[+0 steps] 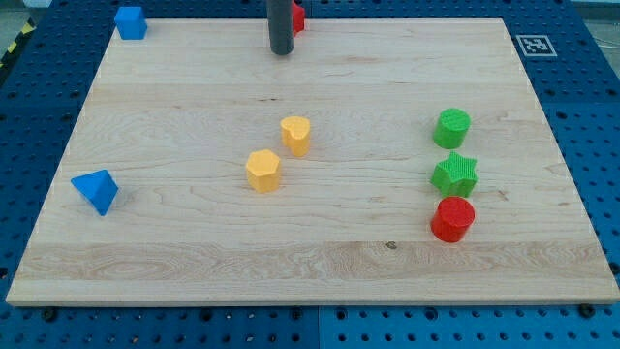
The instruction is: Place the yellow heart right to the yellow hexagon
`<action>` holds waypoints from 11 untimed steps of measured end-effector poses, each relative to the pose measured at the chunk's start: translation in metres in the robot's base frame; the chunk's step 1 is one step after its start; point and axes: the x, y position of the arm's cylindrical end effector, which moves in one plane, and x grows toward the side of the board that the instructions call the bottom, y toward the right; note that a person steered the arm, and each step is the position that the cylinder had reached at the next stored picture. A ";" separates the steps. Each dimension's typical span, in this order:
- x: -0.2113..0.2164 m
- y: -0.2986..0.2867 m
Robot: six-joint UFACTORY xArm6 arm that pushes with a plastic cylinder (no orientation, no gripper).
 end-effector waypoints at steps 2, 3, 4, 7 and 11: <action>0.052 0.007; 0.073 0.008; 0.092 0.008; 0.153 0.010; 0.248 0.015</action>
